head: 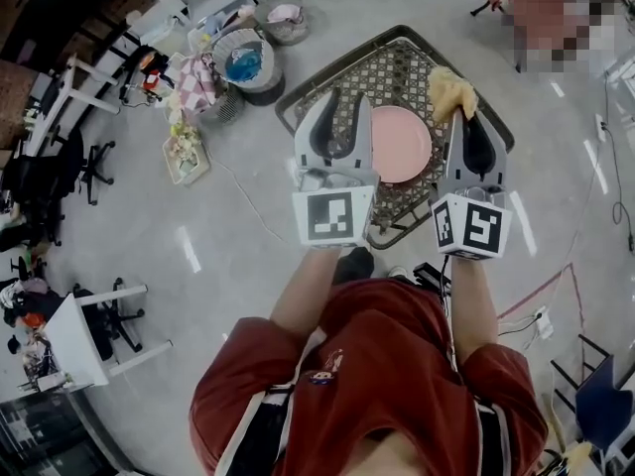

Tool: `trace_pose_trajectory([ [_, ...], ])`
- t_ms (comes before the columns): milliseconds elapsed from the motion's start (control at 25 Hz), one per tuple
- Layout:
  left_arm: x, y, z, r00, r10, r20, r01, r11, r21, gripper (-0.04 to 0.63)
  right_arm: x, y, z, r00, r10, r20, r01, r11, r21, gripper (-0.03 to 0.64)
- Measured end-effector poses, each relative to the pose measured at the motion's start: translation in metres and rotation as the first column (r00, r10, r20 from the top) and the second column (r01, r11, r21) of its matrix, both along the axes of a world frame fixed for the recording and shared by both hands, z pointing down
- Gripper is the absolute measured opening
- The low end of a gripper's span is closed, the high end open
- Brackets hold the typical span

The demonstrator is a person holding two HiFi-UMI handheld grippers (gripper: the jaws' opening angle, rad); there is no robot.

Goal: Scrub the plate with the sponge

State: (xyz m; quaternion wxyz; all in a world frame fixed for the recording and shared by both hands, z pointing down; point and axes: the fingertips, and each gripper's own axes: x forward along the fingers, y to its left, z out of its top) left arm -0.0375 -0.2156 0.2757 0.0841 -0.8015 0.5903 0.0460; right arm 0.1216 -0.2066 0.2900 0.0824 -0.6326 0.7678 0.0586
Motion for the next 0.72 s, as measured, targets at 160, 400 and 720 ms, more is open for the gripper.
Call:
trace_pose_trajectory([
  [160, 0.011, 0.002, -0.004, 1.0, 0.01, -0.018, -0.01, 1.0, 0.005, 0.111, -0.002, 0.002, -0.006, 0.999, -0.02, -0.03, 0.02, 1.0, 0.012, 0.044],
  [400, 0.013, -0.002, 0.001, 1.0, -0.002, -0.028, 0.002, 1.0, -0.006, 0.056, -0.01, 0.001, -0.005, 0.998, -0.044, -0.047, 0.044, 0.999, 0.003, 0.044],
  [720, 0.02, 0.001, -0.003, 0.999, 0.04, -0.031, -0.039, 0.999, 0.013, 0.012, -0.017, 0.001, -0.008, 0.997, -0.048, -0.054, 0.049, 0.999, 0.017, 0.044],
])
